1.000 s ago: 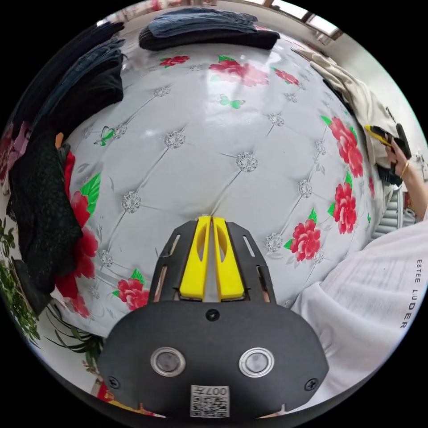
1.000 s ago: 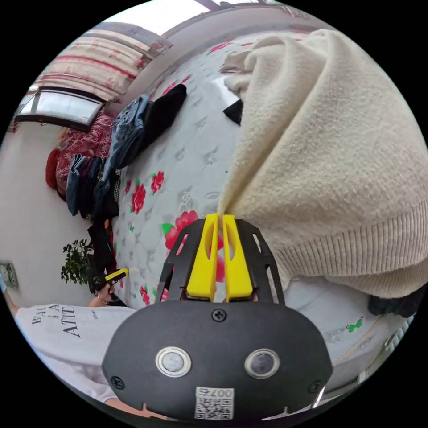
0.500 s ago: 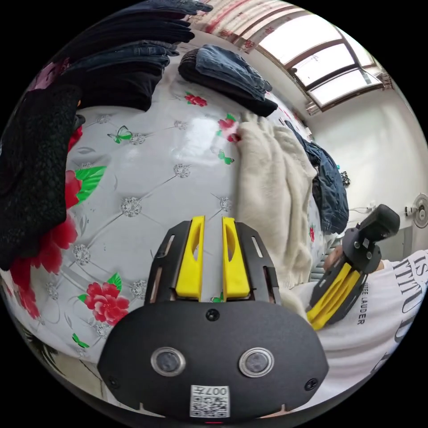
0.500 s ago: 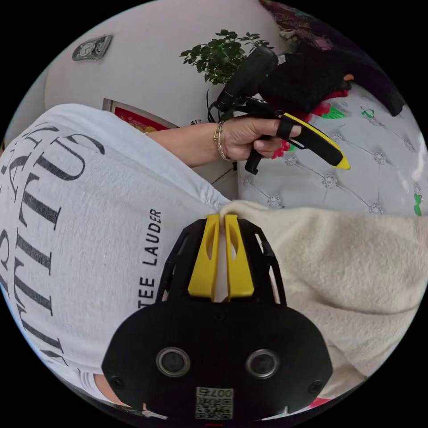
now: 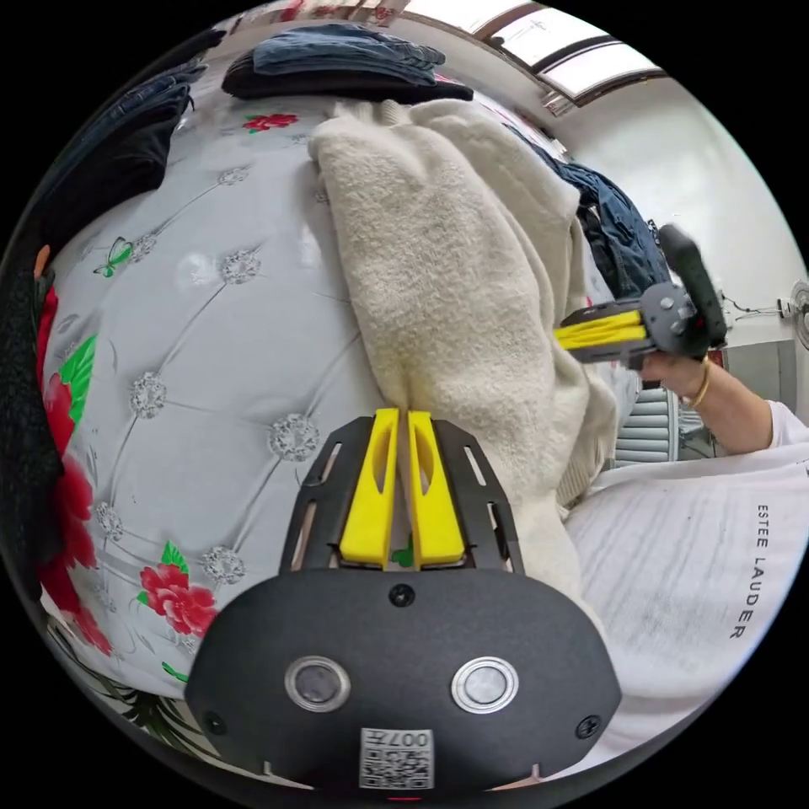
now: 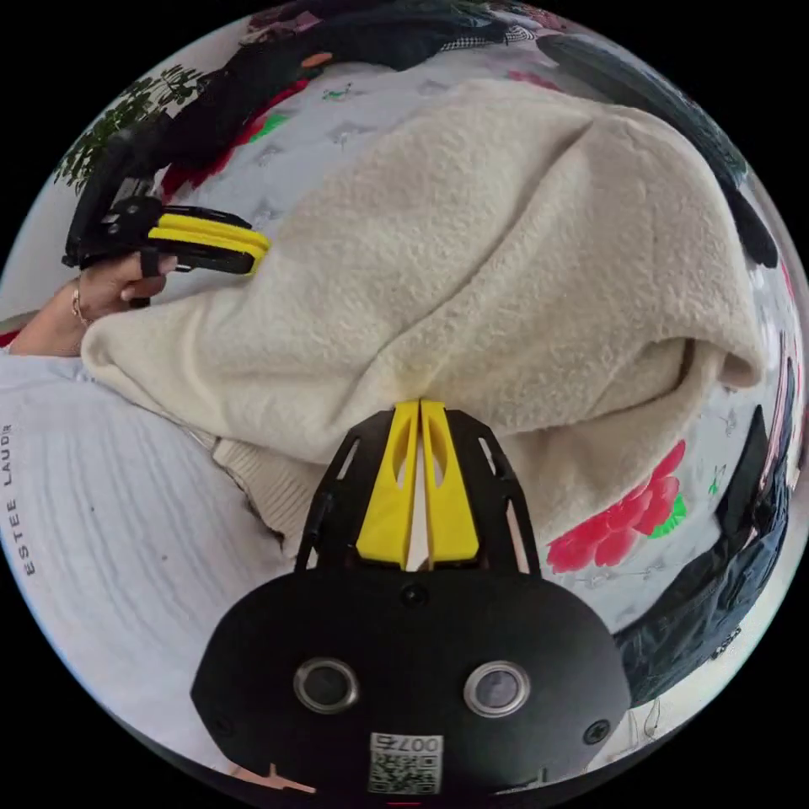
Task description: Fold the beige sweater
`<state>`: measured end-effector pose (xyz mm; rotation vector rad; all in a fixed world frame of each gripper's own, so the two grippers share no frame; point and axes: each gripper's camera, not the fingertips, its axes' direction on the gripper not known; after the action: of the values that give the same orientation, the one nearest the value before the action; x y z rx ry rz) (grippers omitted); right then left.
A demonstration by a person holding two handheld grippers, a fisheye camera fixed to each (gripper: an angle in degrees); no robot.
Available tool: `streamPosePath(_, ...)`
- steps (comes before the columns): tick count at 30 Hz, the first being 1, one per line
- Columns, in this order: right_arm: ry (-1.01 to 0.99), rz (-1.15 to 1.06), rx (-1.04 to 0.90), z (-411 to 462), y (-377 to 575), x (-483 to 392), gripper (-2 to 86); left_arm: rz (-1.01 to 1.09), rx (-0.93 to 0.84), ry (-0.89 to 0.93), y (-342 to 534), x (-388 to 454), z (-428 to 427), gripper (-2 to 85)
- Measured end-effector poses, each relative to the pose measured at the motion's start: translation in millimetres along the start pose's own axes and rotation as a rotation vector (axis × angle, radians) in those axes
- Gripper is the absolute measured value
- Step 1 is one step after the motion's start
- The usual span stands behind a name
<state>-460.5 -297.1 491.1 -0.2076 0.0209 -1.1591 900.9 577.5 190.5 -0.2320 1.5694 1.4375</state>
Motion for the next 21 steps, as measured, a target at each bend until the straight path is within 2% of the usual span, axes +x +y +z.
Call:
streamPosePath(2, 0.019, 0.032, 0.101, -2, 16, -15, -0.3, 0.021, -0.009, 0.015, 9, 4, -3, -0.5)
streamPosePath(8, -0.214, 0.044, 0.109, -11, 53, -20, 0.3, 0.300, -0.037, 0.025, 67, 23, -36, -0.8)
streamPosePath(10, -0.257, 0.074, 0.153, -31, 60, -1, 1.0, 0.218, 0.010, 0.081, 80, 1, -62, -0.6)
streamPosePath(13, -0.339, 0.171, 0.430, -97, 78, 52, 3.8, -0.019, 0.100, 0.062, 92, -41, -95, 0.3)
streamPosePath(15, -0.305, 0.379, 0.677, -142, 96, 103, 6.2, -0.082, 0.193, 0.041, 96, -52, -114, 3.0)
streamPosePath(17, -0.254, 0.517, 0.744, -156, 97, 137, 7.1, -0.107, 0.263, 0.008, 92, -52, -126, 6.3)
streamPosePath(19, -0.251, 0.588, 0.715, -153, 83, 166, 7.0, -0.095, 0.300, 0.015, 75, -41, -132, 8.9)
streamPosePath(21, -0.386, 0.610, 0.596, -134, 54, 192, 4.1, -0.072, 0.311, 0.057, 61, -28, -130, 10.2)
